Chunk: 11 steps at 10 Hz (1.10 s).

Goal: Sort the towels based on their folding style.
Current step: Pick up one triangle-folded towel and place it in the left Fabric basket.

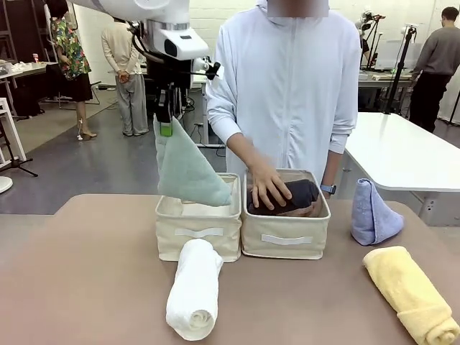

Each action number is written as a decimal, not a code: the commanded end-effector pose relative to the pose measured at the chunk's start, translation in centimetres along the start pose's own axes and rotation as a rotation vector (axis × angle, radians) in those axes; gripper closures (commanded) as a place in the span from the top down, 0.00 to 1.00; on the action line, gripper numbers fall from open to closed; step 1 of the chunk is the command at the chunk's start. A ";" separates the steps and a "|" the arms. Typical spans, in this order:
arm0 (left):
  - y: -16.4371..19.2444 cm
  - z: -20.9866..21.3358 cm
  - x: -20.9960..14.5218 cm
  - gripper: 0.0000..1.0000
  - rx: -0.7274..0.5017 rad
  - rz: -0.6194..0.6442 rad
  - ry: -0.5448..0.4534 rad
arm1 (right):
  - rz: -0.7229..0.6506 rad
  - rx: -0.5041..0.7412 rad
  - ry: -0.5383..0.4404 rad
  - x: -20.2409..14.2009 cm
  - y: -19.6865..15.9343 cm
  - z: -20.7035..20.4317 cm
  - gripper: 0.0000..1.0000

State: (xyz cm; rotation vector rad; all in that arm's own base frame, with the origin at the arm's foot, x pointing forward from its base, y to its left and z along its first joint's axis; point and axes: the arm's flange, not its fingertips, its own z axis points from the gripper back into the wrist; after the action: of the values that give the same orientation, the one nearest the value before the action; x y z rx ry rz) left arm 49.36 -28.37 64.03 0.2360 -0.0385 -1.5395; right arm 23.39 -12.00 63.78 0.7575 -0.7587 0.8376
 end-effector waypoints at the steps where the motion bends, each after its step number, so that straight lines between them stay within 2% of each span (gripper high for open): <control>1: 1.5 -0.7 0.2 0.14 0.022 0.013 0.026 | 0.001 0.016 -0.018 0.2 -0.1 0.0 1.00; 3: 1.9 -3.5 0.8 0.14 -0.021 -0.008 -0.002 | 0.001 0.016 -0.018 0.2 -0.1 0.0 1.00; 7: 2.2 -9.6 2.7 0.14 -0.070 0.061 0.044 | 0.001 0.016 -0.018 0.2 -0.1 0.0 1.00; 11: 2.0 -13.4 3.9 0.14 -0.252 0.120 0.119 | 0.001 0.016 -0.018 0.2 -0.1 0.0 1.00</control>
State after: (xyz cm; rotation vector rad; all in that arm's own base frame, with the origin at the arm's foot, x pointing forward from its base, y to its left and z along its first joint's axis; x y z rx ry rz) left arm 53.58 -30.14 50.50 0.1520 0.1827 -1.4358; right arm 23.39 -12.00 63.78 0.7576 -0.7585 0.8374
